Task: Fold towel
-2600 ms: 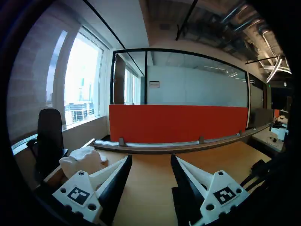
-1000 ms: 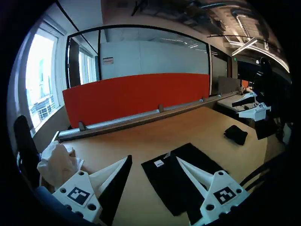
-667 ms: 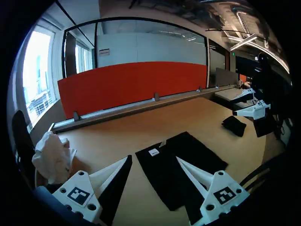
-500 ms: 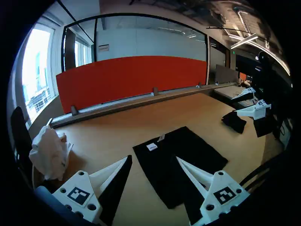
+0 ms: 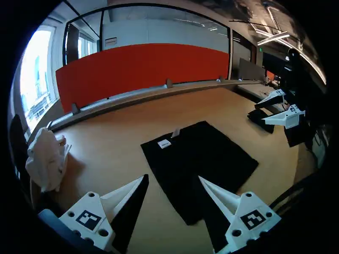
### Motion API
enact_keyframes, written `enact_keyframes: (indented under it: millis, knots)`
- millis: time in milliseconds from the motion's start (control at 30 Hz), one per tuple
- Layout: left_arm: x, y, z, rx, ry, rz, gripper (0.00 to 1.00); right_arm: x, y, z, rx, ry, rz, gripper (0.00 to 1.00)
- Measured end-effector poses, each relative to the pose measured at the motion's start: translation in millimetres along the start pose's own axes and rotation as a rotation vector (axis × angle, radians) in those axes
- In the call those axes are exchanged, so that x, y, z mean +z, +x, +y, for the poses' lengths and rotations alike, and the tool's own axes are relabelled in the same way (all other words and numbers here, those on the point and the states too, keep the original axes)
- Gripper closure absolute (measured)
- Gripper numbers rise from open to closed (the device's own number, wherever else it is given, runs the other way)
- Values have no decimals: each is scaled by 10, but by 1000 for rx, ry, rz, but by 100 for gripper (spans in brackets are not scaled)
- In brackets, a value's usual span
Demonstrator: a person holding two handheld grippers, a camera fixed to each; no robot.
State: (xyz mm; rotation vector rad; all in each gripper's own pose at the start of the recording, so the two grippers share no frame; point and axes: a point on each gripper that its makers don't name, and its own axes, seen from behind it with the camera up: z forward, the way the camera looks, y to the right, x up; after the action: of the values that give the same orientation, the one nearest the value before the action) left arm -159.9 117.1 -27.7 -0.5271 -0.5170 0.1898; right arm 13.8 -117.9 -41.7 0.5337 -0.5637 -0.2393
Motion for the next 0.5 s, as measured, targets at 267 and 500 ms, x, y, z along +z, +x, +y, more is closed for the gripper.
enact_keyframes:
  millis: [267,500]
  knots:
    - [131,-334,117,-2,-36,-75,25,146,-309,-103,-8,23,-52,0]
    - [234,-617,182,8,-57,-137,25,238,-565,-196,-13,39,-96,0]
